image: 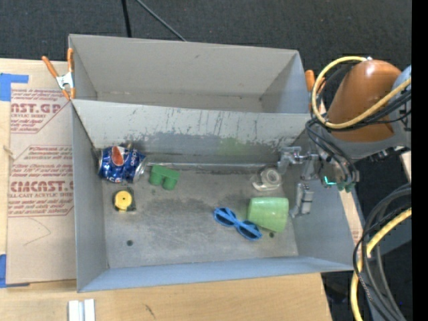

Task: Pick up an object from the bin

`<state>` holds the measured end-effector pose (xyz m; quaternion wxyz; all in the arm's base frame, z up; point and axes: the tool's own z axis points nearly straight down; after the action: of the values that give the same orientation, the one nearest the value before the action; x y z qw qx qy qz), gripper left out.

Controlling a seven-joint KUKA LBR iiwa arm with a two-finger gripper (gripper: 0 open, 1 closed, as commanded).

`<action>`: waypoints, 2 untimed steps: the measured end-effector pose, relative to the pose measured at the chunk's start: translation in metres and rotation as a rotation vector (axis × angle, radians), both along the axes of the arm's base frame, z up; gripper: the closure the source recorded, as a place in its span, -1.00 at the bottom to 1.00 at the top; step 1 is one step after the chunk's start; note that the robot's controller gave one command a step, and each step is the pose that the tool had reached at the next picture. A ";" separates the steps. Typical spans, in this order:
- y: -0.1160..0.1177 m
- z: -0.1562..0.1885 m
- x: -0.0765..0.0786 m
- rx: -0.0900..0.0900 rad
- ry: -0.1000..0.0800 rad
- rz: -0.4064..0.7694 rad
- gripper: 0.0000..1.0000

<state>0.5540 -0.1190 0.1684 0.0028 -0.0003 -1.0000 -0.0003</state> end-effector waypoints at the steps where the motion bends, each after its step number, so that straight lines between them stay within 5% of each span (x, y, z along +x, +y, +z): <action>1: 0.043 -0.103 -0.048 0.002 0.003 0.005 -1.00; 2: 0.041 -0.099 -0.045 -0.001 -0.005 0.004 1.00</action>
Offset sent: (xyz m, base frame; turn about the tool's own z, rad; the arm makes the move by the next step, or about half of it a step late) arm -0.0449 0.0408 -0.0984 -0.0032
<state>0.5089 -0.0775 0.0692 0.0002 0.0014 -1.0000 0.0001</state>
